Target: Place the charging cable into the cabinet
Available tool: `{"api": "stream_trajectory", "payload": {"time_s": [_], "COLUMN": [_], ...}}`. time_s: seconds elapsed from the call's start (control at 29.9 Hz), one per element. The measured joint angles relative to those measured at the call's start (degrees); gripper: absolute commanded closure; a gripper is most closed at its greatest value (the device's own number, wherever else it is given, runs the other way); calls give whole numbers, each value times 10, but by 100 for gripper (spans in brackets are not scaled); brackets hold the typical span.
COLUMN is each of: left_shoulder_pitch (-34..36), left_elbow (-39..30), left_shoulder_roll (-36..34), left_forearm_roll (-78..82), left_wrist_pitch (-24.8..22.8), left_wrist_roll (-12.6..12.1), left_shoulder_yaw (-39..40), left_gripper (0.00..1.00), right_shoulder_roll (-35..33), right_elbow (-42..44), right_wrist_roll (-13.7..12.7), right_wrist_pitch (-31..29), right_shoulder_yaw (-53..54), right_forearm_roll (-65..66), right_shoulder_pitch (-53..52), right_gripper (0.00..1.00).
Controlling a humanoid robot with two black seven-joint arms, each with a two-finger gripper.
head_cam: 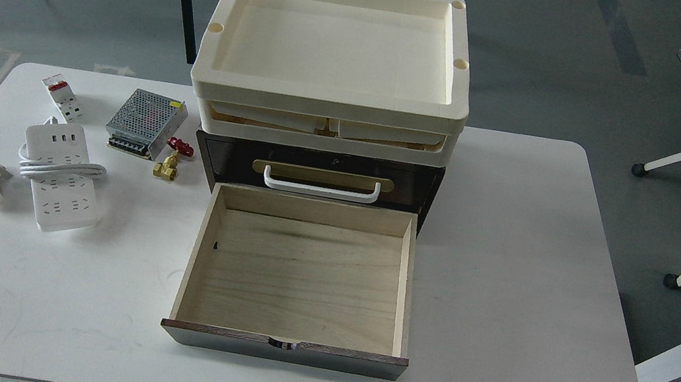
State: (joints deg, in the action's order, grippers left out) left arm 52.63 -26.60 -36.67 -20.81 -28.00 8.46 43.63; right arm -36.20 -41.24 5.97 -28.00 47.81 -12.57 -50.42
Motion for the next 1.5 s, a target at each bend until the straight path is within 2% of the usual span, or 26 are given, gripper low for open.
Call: {"api": "stream_trajectory", "payload": {"time_s": [0.07, 0.23, 0.3, 0.4, 0.64, 0.77, 1.0, 1.27, 1.5], "left_shoulder_pitch": [-4, -14, -20, -28, -52, -64, -75, -75, -75], "left_elbow": [0, -7, -20, -68, -278, -368, -431, -524, -616], "left_shoulder_roll": [15, 31, 32, 13, -96, -174, -321, -439, -509], "left_forearm_roll": [-11, -17, -17, -15, 28, 85, 228, 489, 709], "left_wrist_pitch": [0, 0, 0, 0, 0, 0, 0, 0, 0], "left_wrist_roll": [19, 93, 105, 110, 111, 112, 112, 118, 138], "left_shoulder_yaw": [14, 66, 79, 84, 77, 77, 78, 77, -13], "left_gripper": [0, 0, 0, 0, 0, 0, 0, 0, 0], "right_shoulder_roll": [0, -3, -7, -14, -28, -37, -49, -50, -50], "right_elbow": [0, 0, 0, 0, 2, 2, 4, 6, 7], "right_wrist_roll": [0, 0, 0, 0, 1, 1, 1, 1, 1], "right_wrist_pitch": [0, 0, 0, 0, 0, 0, 0, 0, 0], "right_shoulder_yaw": [0, 0, 0, 1, 15, 17, 21, 25, 25], "right_forearm_roll": [0, 0, 0, 0, -1, -3, -3, -4, -4], "right_shoulder_pitch": [0, 0, 0, 0, 0, 3, 3, 13, 20], "right_gripper": [1, 1, 1, 1, 1, 1, 1, 1, 1]}}
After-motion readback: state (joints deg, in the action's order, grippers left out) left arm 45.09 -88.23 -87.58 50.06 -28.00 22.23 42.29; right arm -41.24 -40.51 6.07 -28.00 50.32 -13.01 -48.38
